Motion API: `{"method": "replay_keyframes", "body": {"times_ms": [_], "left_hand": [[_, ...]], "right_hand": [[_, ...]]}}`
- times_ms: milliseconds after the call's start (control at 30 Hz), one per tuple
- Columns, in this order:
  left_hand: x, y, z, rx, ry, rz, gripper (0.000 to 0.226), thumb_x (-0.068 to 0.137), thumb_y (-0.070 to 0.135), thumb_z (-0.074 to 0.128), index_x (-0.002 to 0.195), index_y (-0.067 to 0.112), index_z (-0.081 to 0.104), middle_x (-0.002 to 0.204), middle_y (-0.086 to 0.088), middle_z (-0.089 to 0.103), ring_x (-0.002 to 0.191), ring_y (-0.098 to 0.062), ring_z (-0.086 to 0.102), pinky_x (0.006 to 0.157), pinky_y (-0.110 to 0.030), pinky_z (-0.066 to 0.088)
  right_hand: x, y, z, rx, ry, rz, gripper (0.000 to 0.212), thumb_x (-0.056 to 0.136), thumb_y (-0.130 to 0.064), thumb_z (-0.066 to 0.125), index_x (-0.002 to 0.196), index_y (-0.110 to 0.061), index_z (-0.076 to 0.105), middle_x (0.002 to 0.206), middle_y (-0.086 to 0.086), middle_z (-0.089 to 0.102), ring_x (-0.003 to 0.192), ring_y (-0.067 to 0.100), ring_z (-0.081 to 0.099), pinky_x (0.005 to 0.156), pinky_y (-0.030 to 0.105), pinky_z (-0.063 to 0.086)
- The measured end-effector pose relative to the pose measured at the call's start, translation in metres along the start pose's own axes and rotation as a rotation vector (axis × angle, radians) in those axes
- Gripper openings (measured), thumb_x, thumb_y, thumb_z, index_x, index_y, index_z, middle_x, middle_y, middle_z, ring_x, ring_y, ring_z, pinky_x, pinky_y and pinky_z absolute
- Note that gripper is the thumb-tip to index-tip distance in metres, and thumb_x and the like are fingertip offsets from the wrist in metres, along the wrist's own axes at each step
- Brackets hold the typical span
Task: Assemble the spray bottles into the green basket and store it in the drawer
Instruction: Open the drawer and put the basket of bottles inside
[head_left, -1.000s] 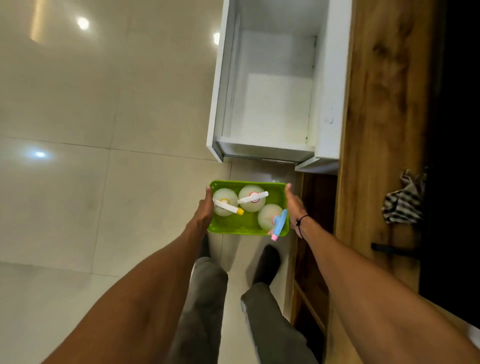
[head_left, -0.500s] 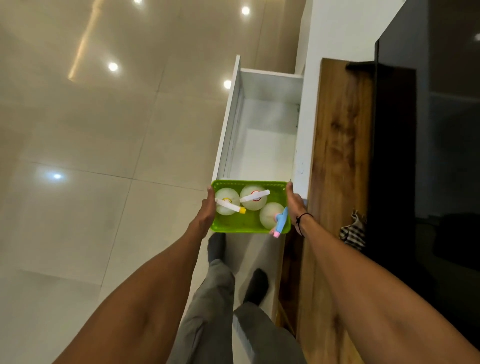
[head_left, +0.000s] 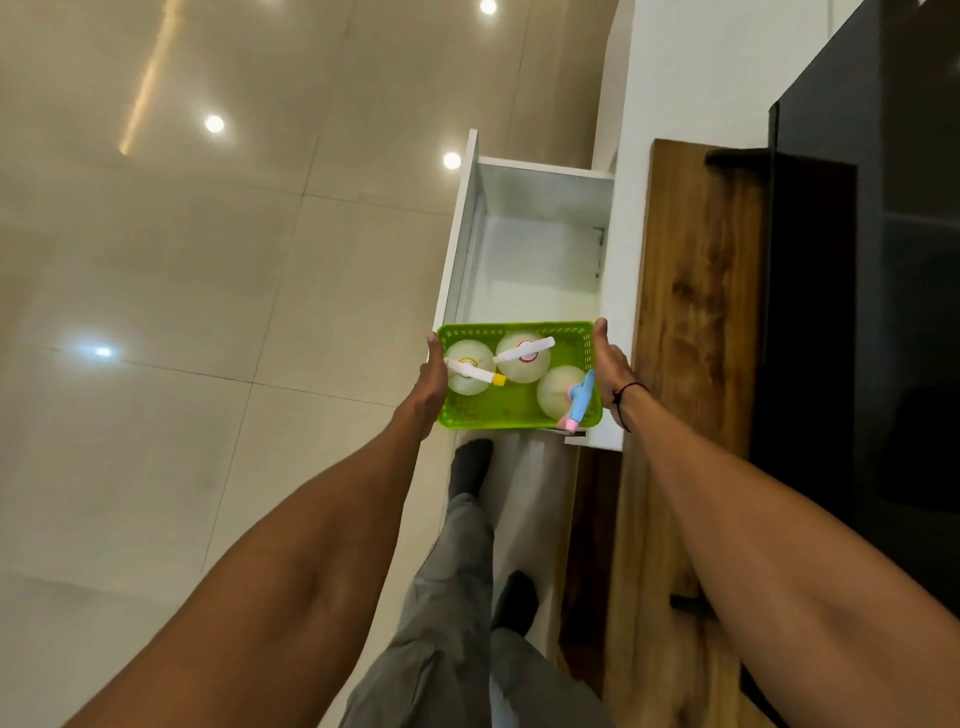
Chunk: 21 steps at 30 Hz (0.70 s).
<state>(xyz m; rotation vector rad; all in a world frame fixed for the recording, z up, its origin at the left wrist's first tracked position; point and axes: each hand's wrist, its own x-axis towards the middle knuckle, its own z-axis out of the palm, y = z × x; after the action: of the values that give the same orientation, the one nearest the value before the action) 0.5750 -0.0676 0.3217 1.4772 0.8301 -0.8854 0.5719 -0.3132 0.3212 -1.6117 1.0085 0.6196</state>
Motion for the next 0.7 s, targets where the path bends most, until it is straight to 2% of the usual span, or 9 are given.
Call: {"method": "replay_keyframes", "body": {"times_ms": [67, 100, 133, 200, 267, 333, 467, 567, 700], "left_hand": [[0.018, 0.010, 0.004, -0.058, -0.009, -0.016, 0.099, 0.097, 0.082, 0.007, 0.167, 0.017, 0.030, 0.169, -0.015, 0.037, 0.156, -0.034, 0.038, 0.128, -0.052, 0.031], [0.025, 0.015, 0.006, -0.086, -0.017, -0.022, 0.100, 0.096, 0.083, 0.007, 0.166, 0.016, 0.032, 0.168, -0.016, 0.038, 0.155, -0.035, 0.039, 0.128, -0.053, 0.032], [0.032, 0.018, 0.008, -0.109, -0.025, -0.032, 0.101, 0.095, 0.084, 0.008, 0.165, 0.015, 0.034, 0.167, -0.017, 0.040, 0.154, -0.036, 0.041, 0.128, -0.054, 0.033], [0.042, 0.024, 0.012, -0.150, -0.031, -0.063, 0.103, 0.094, 0.085, 0.008, 0.165, 0.015, 0.035, 0.166, -0.016, 0.042, 0.153, -0.035, 0.041, 0.128, -0.054, 0.032], [0.050, 0.025, 0.015, -0.170, -0.017, -0.080, 0.104, 0.093, 0.086, 0.007, 0.167, 0.017, 0.031, 0.170, -0.014, 0.035, 0.157, -0.034, 0.037, 0.129, -0.054, 0.030], [0.063, 0.026, 0.015, -0.181, 0.000, -0.096, 0.104, 0.092, 0.087, 0.007, 0.168, 0.020, 0.028, 0.172, -0.011, 0.033, 0.157, -0.033, 0.036, 0.129, -0.053, 0.030], [0.084, 0.029, 0.015, -0.242, 0.004, -0.124, 0.103, 0.092, 0.088, 0.010, 0.167, 0.020, 0.030, 0.168, -0.009, 0.041, 0.153, -0.030, 0.043, 0.126, -0.049, 0.037], [0.092, 0.031, 0.021, -0.329, -0.015, -0.121, 0.093, 0.096, 0.083, 0.012, 0.158, 0.024, 0.048, 0.154, -0.011, 0.058, 0.141, -0.032, 0.057, 0.113, -0.047, 0.051], [0.109, 0.033, 0.030, -0.422, -0.047, -0.157, 0.091, 0.098, 0.080, 0.013, 0.157, 0.021, 0.049, 0.153, -0.017, 0.058, 0.138, -0.035, 0.058, 0.110, -0.051, 0.053]], "right_hand": [[0.016, -0.014, 0.001, 0.003, -0.018, 0.040, 0.086, 0.093, -0.081, 0.025, 0.143, -0.014, 0.043, 0.119, 0.010, 0.048, 0.080, 0.043, 0.074, 0.090, 0.057, 0.060], [0.023, -0.021, 0.001, -0.002, -0.021, 0.058, 0.086, 0.093, -0.081, 0.025, 0.144, -0.015, 0.042, 0.125, 0.013, 0.049, 0.085, 0.045, 0.074, 0.085, 0.058, 0.060], [0.029, -0.026, 0.001, -0.025, -0.013, 0.061, 0.086, 0.094, -0.080, 0.024, 0.146, -0.014, 0.042, 0.133, 0.015, 0.050, 0.088, 0.042, 0.073, 0.074, 0.050, 0.061], [0.044, -0.037, 0.003, -0.104, 0.013, 0.036, 0.087, 0.097, -0.077, 0.021, 0.151, -0.013, 0.043, 0.149, 0.015, 0.049, 0.086, 0.026, 0.063, 0.054, 0.027, 0.047], [0.058, -0.048, 0.006, -0.162, 0.004, 0.024, 0.087, 0.098, -0.077, 0.019, 0.151, -0.012, 0.044, 0.152, 0.013, 0.048, 0.075, 0.017, 0.057, 0.052, 0.022, 0.039], [0.073, -0.059, 0.009, -0.207, -0.025, 0.030, 0.089, 0.098, -0.077, 0.018, 0.150, -0.011, 0.045, 0.151, 0.014, 0.050, 0.080, 0.019, 0.058, 0.063, 0.026, 0.043], [0.103, -0.079, 0.017, -0.279, -0.045, 0.045, 0.092, 0.096, -0.079, 0.017, 0.144, -0.009, 0.048, 0.145, 0.017, 0.054, 0.126, 0.037, 0.058, 0.098, 0.039, 0.044], [0.119, -0.097, 0.025, -0.339, -0.077, 0.076, 0.081, 0.094, -0.081, 0.016, 0.120, -0.011, 0.048, 0.127, 0.017, 0.056, 0.115, 0.048, 0.066, 0.105, 0.053, 0.052], [0.149, -0.115, 0.031, -0.384, -0.078, 0.087, 0.095, 0.094, -0.081, 0.015, 0.141, -0.006, 0.047, 0.129, 0.017, 0.054, 0.116, 0.046, 0.065, 0.105, 0.059, 0.050]]}}
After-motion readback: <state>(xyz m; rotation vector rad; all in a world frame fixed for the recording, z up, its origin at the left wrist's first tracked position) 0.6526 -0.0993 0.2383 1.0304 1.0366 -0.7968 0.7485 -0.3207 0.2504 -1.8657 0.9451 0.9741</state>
